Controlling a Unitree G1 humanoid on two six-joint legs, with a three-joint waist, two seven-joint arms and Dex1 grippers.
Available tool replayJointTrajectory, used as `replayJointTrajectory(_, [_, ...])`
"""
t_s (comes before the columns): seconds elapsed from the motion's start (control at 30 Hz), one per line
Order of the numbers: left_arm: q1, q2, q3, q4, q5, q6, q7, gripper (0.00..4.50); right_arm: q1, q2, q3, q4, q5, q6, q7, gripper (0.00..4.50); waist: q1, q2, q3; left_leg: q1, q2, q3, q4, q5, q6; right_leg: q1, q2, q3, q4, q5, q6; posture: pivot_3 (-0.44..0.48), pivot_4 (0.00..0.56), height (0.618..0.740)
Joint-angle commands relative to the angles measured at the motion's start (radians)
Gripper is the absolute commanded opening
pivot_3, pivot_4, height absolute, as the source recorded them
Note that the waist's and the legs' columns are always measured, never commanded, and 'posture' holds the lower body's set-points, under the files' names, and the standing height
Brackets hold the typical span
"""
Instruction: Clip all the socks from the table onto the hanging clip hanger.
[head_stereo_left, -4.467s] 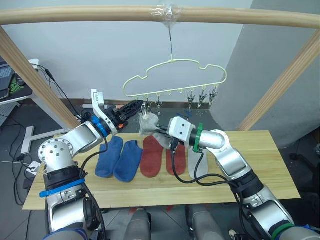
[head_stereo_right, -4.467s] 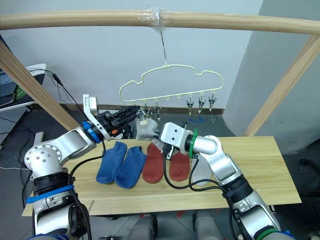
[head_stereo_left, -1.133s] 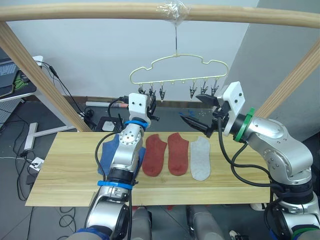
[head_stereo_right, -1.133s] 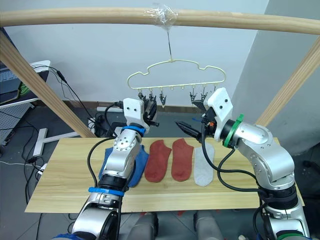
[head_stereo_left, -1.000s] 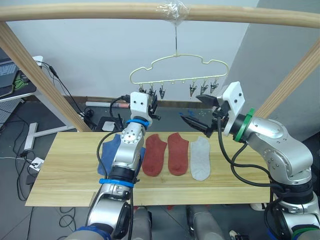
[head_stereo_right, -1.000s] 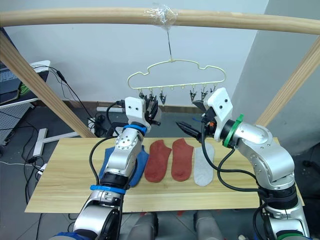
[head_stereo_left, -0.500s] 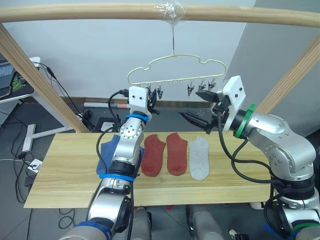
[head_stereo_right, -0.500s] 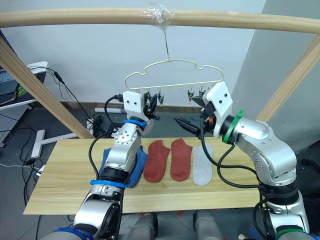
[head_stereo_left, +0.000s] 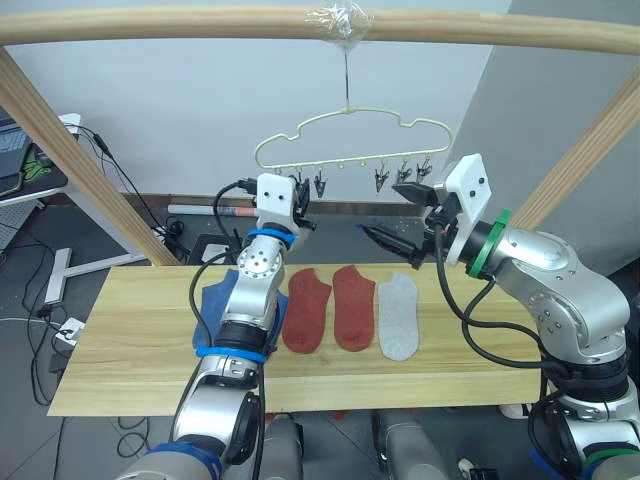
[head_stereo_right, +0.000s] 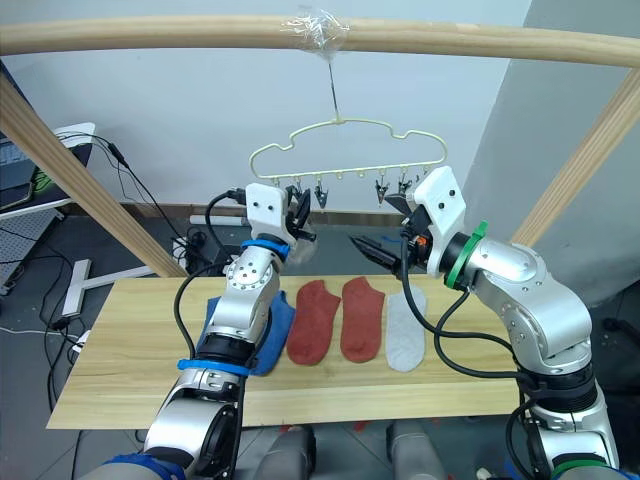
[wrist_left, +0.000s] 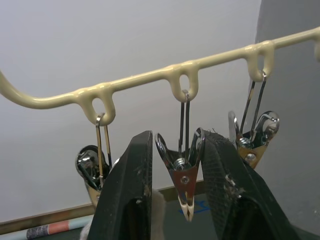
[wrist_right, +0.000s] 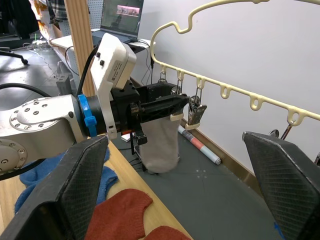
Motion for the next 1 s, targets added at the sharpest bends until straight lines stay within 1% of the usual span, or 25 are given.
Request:
replayJointTrajectory(0.03, [-0.027,0.002,-0.003,-0.019,0.008,-0.031,-0.001,1.43,-0.009,-0.008,-0.022,-0.035,0.012,-0.009,-0.003,4.5,0.0,0.0,0.0,0.0,0.0,0.0,0.0,0.0,0.0,0.0,0.0,0.0,0.0,0.0,0.0,-0.072,0.207,0.74])
replayJointTrajectory(0.07, [-0.027,0.002,-0.002,-0.018,0.008,-0.032,-0.002,1.43,-0.01,-0.009,-0.023,-0.036,0.013,-0.007,-0.003,4.5,0.0,0.0,0.0,0.0,0.0,0.0,0.0,0.0,0.0,0.0,0.0,0.0,0.0,0.0,0.0,-0.072,0.207,0.74])
replayJointTrajectory(0.2, [-0.029,0.002,-0.001,-0.016,0.008,-0.037,-0.003,0.6,-0.014,-0.009,-0.025,-0.033,0.015,-0.005,-0.004,4.5,0.0,0.0,0.0,0.0,0.0,0.0,0.0,0.0,0.0,0.0,0.0,0.0,0.0,0.0,0.0,-0.072,0.207,0.74])
replayJointTrajectory(0.27, [-0.033,0.003,0.001,-0.012,0.006,-0.039,-0.004,0.27,-0.014,-0.008,-0.026,-0.027,0.015,-0.007,-0.003,4.5,0.0,0.0,0.0,0.0,0.0,0.0,0.0,0.0,0.0,0.0,0.0,0.0,0.0,0.0,0.0,-0.072,0.207,0.74])
replayJointTrajectory(0.5, [-0.026,0.005,0.0,-0.025,0.004,-0.034,-0.015,0.23,0.025,-0.005,0.0,-0.001,-0.018,-0.039,-0.001,4.5,0.0,0.0,0.0,0.0,0.0,0.0,0.0,0.0,0.0,0.0,0.0,0.0,0.0,0.0,0.0,-0.068,0.212,0.74])
replayJointTrajectory(0.6, [-0.015,0.019,-0.013,-0.041,0.017,-0.018,-0.03,0.23,0.108,-0.013,0.079,0.049,-0.107,-0.099,-0.01,4.5,0.0,0.0,0.0,0.0,0.0,0.0,0.0,0.0,0.0,0.0,0.0,0.0,0.0,0.0,0.0,-0.068,0.212,0.74])
replayJointTrajectory(0.7, [0.001,0.029,-0.021,-0.064,0.016,0.012,-0.051,0.23,0.179,-0.03,0.16,0.133,-0.211,-0.163,-0.016,4.5,0.0,0.0,0.0,0.0,0.0,0.0,0.0,0.0,0.0,0.0,0.0,0.0,0.0,0.0,0.0,-0.059,0.217,0.74])
replayJointTrajectory(0.8, [0.043,0.048,-0.018,-0.137,-0.005,0.057,-0.084,0.23,0.219,0.006,0.233,0.354,-0.312,-0.249,-0.041,4.5,-0.001,0.0,0.0,0.001,0.0,0.0,0.0,0.0,0.0,0.001,0.0,0.0,0.0,0.0,0.0,-0.059,0.217,0.74])
replayJointTrajectory(0.9, [0.075,0.064,-0.007,-0.194,-0.014,0.103,-0.093,0.23,0.187,0.067,0.271,0.552,-0.376,-0.319,-0.056,4.5,-0.004,0.0,0.0,0.002,0.0,0.0,0.0,0.0,0.0,0.001,0.0,0.0,0.002,0.0,0.0,-0.027,0.218,0.74])
replayJointTrajectory(0.97, [0.081,0.072,-0.003,-0.215,-0.014,0.121,-0.094,0.23,0.163,0.098,0.279,0.644,-0.414,-0.36,-0.065,4.5,-0.006,0.001,0.0,0.003,0.0,0.0,0.0,0.0,0.0,0.001,0.001,0.001,0.002,0.0,0.0,-0.027,0.218,0.74])
replayJointTrajectory(1.0, [0.081,0.075,0.0,-0.224,-0.015,0.129,-0.093,0.23,0.151,0.12,0.269,0.688,-0.416,-0.357,-0.073,4.5,-0.006,0.001,0.0,0.003,0.0,0.0,0.0,0.0,0.0,0.001,0.001,0.001,0.003,0.0,0.0,-0.009,0.219,0.74])
